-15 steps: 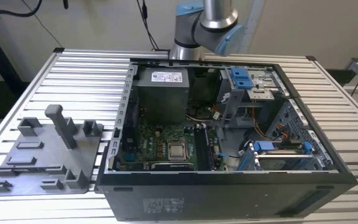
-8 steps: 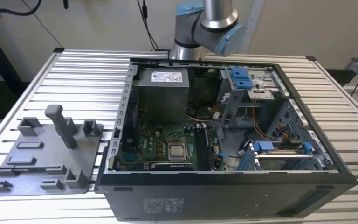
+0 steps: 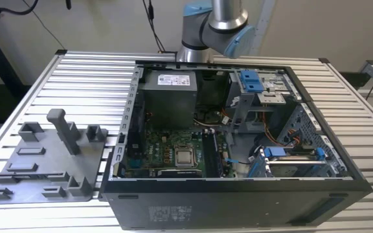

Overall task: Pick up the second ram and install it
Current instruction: 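Pick up the second ram and move it above second insertion slot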

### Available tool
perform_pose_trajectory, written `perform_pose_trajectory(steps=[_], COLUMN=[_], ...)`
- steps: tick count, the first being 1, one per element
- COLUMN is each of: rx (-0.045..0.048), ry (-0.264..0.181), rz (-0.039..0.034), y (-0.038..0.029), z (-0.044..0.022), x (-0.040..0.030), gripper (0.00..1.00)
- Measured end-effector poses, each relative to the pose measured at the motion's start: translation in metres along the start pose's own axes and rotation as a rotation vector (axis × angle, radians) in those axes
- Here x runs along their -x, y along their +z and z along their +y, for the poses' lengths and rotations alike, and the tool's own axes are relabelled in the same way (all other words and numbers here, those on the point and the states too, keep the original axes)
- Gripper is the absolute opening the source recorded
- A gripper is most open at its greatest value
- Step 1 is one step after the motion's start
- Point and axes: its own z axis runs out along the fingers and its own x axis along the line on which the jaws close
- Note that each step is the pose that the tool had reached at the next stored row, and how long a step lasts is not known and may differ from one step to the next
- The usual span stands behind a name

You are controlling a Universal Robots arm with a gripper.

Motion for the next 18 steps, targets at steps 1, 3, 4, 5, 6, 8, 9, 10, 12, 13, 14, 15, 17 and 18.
perform_pose_trajectory(steps=[1,3,4,5,6,8,9,10,12,13,14,15,17,18], rx=[0.0004,0.0021,0.0036,0.0053,0.0074,0.012,0.0131,0.0134,0.0139,0.0141,0.0142,0.0144,0.0149,0.0151], ry=[-0.017,-0.043,-0.057,-0.069,-0.08,-0.102,-0.112,-0.122,-0.143,-0.154,-0.166,-0.18,-0.209,-0.224], rz=[0.0007,0.0025,0.004,0.0055,0.0074,0.0111,0.0122,0.0129,0.014,0.0144,0.015,0.0155,0.0169,0.0176], y=[0.0004,0.0011,0.0014,0.0017,0.0019,0.0024,0.0028,0.0032,0.0042,0.0048,0.0054,0.0059,0.0068,0.0073], z=[-0.0001,-0.0001,-0.0001,-0.0001,-0.0001,-0.0001,-0.0001,-0.0002,-0.0003,-0.0003,-0.0004,-0.0004,-0.0005,-0.0005], x=[0.0,0.0,-0.0001,0.0,-0.0001,-0.0001,-0.0001,-0.0001,0.0,0.0,-0.0001,-0.0001,0.0,0.0], gripper=[0.11,0.11,0.11,0.11,0.11,0.11,0.11,0.11,0.11,0.11,0.11,0.11,0.11,0.11])
